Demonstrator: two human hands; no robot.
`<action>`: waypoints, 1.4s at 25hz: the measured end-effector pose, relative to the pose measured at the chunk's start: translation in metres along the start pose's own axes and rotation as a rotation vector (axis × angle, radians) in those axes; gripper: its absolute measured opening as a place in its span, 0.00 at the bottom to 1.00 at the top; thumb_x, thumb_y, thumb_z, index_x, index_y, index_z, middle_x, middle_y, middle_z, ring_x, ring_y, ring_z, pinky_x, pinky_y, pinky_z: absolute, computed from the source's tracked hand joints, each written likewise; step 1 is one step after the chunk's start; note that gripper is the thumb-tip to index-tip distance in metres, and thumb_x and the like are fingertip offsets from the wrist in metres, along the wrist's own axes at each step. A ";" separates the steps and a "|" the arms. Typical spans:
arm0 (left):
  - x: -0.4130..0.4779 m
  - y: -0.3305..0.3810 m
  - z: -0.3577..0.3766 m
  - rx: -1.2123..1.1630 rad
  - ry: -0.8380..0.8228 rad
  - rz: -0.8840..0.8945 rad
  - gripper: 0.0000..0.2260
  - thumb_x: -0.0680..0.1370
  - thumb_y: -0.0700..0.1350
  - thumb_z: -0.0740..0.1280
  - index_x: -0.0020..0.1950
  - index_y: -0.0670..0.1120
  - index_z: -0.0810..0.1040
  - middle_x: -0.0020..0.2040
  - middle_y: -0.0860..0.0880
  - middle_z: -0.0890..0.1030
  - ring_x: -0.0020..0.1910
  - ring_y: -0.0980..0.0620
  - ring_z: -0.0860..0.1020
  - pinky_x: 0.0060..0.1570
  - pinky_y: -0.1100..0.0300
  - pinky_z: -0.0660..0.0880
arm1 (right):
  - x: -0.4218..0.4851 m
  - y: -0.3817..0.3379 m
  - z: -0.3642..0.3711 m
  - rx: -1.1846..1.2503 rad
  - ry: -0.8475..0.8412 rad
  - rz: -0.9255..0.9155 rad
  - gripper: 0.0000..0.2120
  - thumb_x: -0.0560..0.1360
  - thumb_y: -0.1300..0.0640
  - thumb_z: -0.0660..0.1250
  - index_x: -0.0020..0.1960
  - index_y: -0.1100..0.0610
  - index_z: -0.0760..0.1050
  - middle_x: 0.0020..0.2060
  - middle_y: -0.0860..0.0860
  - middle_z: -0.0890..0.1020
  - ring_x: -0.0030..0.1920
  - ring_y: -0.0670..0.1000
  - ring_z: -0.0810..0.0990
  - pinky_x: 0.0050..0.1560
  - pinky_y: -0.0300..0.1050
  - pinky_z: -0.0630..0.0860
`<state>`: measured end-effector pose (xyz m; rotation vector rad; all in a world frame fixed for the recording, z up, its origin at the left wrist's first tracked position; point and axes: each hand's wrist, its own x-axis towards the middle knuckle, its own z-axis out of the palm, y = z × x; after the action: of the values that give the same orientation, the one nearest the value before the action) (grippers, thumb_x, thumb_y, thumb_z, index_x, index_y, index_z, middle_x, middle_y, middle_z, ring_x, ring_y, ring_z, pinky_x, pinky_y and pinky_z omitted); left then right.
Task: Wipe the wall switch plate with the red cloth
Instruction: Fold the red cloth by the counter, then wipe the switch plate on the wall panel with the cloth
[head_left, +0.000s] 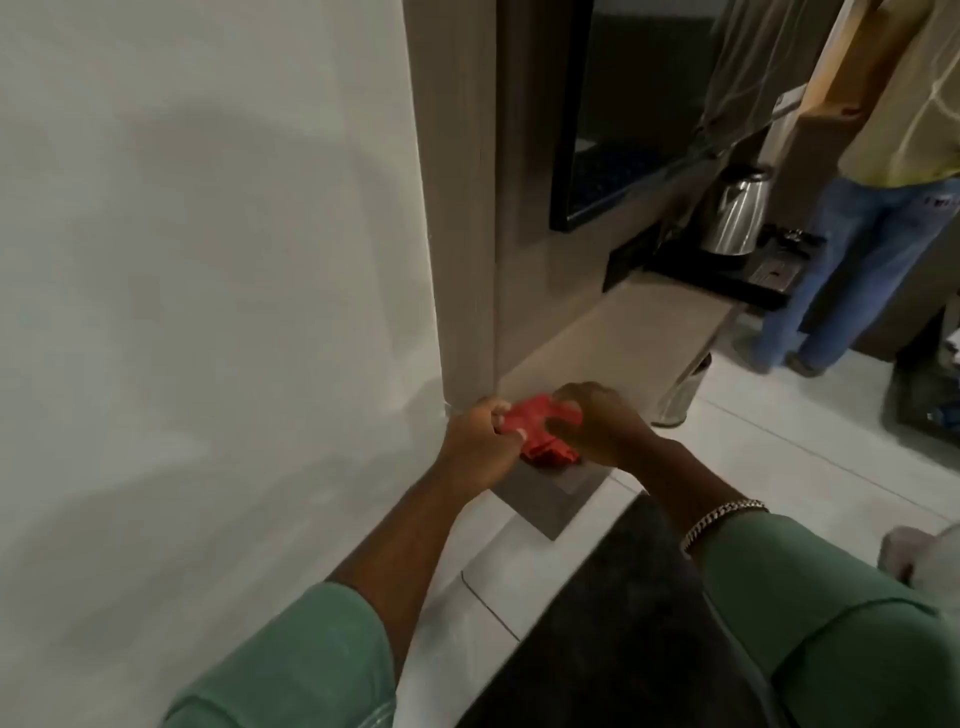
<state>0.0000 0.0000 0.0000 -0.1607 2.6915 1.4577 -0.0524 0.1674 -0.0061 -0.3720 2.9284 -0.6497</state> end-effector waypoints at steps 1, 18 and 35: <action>0.008 -0.004 0.011 -0.022 -0.023 -0.059 0.20 0.76 0.44 0.67 0.68 0.44 0.73 0.60 0.46 0.78 0.55 0.51 0.75 0.52 0.63 0.68 | 0.008 0.008 0.009 -0.018 -0.022 0.008 0.20 0.77 0.51 0.66 0.66 0.58 0.74 0.62 0.60 0.80 0.61 0.60 0.77 0.61 0.51 0.73; 0.034 -0.065 0.056 -0.958 0.080 -0.549 0.14 0.71 0.34 0.70 0.56 0.40 0.75 0.49 0.41 0.81 0.45 0.44 0.80 0.43 0.50 0.81 | -0.002 0.026 0.085 0.464 0.104 0.107 0.16 0.74 0.63 0.70 0.61 0.58 0.72 0.42 0.43 0.78 0.43 0.45 0.80 0.46 0.44 0.81; -0.249 -0.008 -0.320 -0.787 0.194 0.057 0.24 0.67 0.31 0.49 0.55 0.36 0.78 0.35 0.46 0.79 0.36 0.50 0.78 0.44 0.57 0.79 | -0.127 -0.376 0.031 0.301 0.689 -0.933 0.26 0.74 0.50 0.68 0.71 0.51 0.72 0.73 0.59 0.71 0.73 0.59 0.64 0.70 0.60 0.72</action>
<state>0.2425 -0.2585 0.1966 -0.2763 2.0851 2.5471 0.1547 -0.1423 0.1353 -1.8289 2.9959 -1.5527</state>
